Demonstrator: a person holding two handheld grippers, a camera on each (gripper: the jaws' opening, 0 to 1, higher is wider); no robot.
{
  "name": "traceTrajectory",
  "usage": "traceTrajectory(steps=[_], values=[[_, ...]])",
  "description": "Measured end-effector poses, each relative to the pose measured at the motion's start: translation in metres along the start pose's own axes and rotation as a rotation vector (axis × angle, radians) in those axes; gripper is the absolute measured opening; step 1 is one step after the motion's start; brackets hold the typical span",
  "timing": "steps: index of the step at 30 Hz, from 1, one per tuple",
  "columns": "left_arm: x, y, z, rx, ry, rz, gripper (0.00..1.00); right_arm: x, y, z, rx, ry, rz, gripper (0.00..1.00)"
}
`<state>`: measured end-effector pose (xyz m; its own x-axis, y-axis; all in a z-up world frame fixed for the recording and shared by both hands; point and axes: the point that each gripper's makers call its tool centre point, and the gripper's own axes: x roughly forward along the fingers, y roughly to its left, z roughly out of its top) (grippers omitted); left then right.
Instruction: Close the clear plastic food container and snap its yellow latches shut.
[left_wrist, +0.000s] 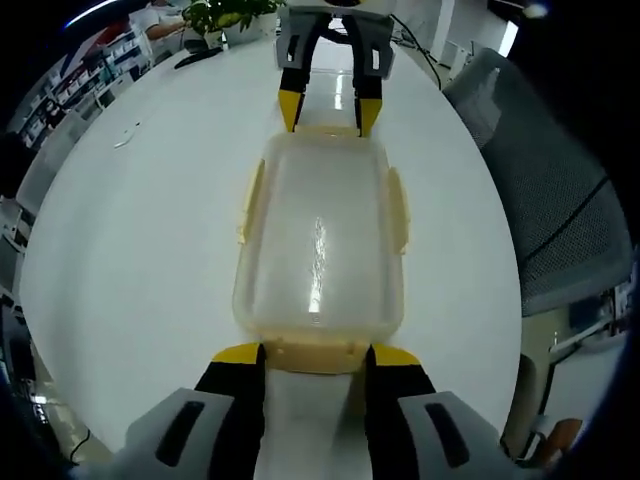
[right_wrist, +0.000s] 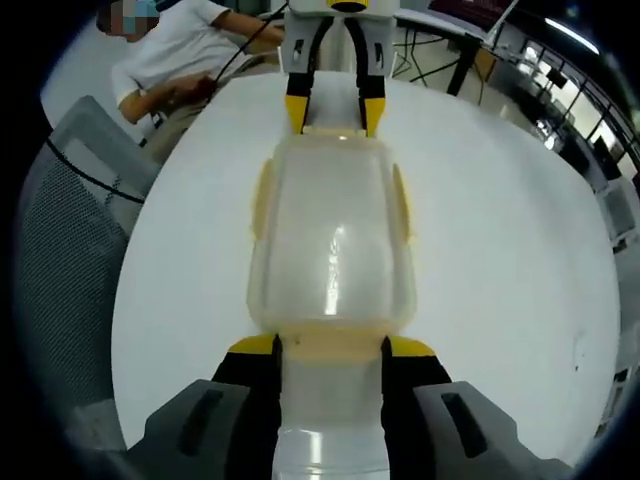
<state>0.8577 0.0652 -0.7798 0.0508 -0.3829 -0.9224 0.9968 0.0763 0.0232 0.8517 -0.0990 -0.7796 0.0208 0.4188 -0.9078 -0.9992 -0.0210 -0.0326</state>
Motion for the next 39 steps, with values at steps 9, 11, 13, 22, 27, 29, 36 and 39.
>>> traceTrajectory(steps=[9, 11, 13, 22, 27, 29, 36, 39], values=[[-0.012, -0.002, 0.004, 0.005, 0.006, 0.008, 0.33, -0.012, 0.003, 0.007, -0.002, -0.017, 0.0, 0.35], [-0.014, -0.003, 0.006, 0.008, 0.008, 0.01, 0.33, -0.016, 0.005, 0.008, -0.004, -0.016, 0.0, 0.35], [-0.017, -0.004, 0.009, 0.011, 0.01, 0.011, 0.33, -0.02, 0.005, 0.008, -0.011, -0.016, -0.002, 0.35], [-0.026, -0.007, 0.021, 0.006, 0.012, 0.019, 0.33, -0.038, 0.008, 0.007, -0.021, -0.027, -0.003, 0.35], [-0.032, -0.01, 0.031, 0.015, 0.011, 0.031, 0.33, -0.047, 0.009, 0.005, -0.019, -0.026, -0.005, 0.35], [-0.033, -0.011, 0.034, 0.016, 0.01, 0.033, 0.32, -0.051, 0.011, 0.003, -0.023, -0.024, -0.006, 0.35], [-0.038, -0.014, 0.047, 0.02, 0.008, 0.046, 0.33, -0.066, 0.013, -0.002, -0.034, -0.03, -0.016, 0.35], [-0.039, -0.015, 0.054, 0.019, 0.0, 0.049, 0.33, -0.07, 0.013, -0.007, -0.035, -0.029, -0.018, 0.35]])
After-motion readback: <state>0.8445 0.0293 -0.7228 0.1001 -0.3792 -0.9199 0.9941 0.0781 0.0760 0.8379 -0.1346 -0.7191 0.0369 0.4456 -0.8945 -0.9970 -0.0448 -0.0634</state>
